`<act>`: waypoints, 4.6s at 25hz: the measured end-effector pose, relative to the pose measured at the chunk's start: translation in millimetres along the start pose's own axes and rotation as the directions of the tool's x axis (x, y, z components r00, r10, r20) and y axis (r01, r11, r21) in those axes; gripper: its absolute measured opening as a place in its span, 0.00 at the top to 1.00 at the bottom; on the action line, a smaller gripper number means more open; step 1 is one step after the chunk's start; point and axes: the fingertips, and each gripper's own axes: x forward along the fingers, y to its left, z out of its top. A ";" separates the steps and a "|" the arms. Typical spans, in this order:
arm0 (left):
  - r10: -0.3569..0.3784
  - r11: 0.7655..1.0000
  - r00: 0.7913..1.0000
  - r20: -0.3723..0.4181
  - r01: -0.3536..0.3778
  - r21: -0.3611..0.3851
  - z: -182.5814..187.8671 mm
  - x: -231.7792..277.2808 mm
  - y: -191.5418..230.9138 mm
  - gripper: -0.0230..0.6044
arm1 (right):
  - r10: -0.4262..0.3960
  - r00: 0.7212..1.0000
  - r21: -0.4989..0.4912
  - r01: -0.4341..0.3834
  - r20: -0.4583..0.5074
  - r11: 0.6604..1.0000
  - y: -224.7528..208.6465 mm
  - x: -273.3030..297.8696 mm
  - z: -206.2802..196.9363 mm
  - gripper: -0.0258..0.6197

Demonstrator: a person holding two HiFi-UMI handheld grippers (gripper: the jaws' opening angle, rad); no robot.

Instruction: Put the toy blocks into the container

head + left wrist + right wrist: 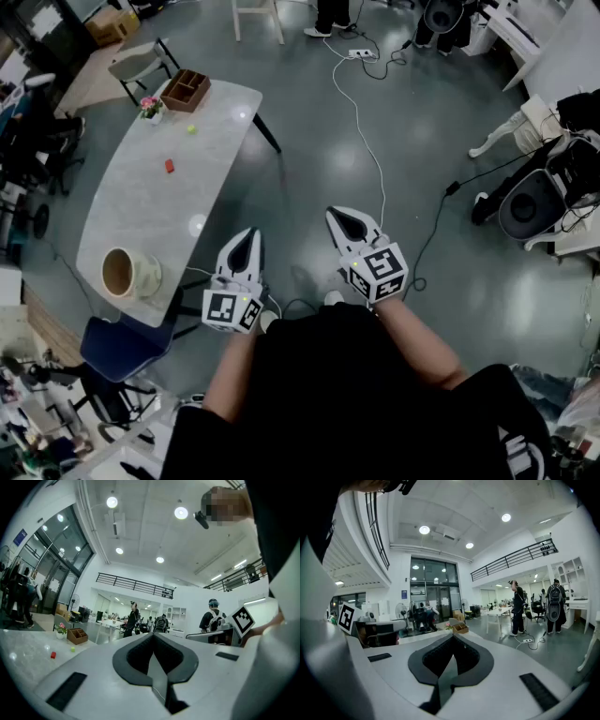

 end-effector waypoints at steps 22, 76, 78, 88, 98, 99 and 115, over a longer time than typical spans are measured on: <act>0.178 0.984 0.984 0.018 -0.178 0.000 -25.2 14.8 -13.9 0.96 | 0.143 0.990 -0.029 -0.143 0.012 0.989 -50.2 -8.5 -6.1 0.96; 0.417 0.904 0.909 0.029 -0.410 -0.124 21.1 108.9 403.2 0.67 | 0.419 0.875 0.054 -0.419 -0.241 0.906 -5.5 471.1 23.6 0.66; 0.384 0.915 0.923 0.022 -0.378 -0.140 24.3 114.0 411.0 0.67 | 0.444 0.869 0.081 -0.437 -0.216 0.896 8.1 486.9 36.3 0.66; 0.400 0.906 0.916 0.012 -0.394 -0.154 17.7 127.1 444.0 0.66 | 0.462 0.836 0.075 -0.462 -0.297 0.884 15.1 527.1 15.6 0.66; 0.556 0.815 0.831 -0.010 -0.547 -0.188 5.0 134.5 482.9 0.66 | 0.585 0.726 0.062 -0.607 -0.362 0.792 19.2 606.0 13.7 0.66; 0.570 0.803 0.821 -0.020 -0.562 -0.200 3.6 139.1 487.7 0.66 | 0.600 0.711 0.062 -0.625 -0.366 0.778 18.4 615.7 15.9 0.66; 0.793 0.572 0.605 -0.074 -0.780 -0.253 -9.8 217.4 522.8 0.63 | 0.764 0.398 0.020 -0.881 -0.507 0.472 1.4 740.8 -12.3 0.66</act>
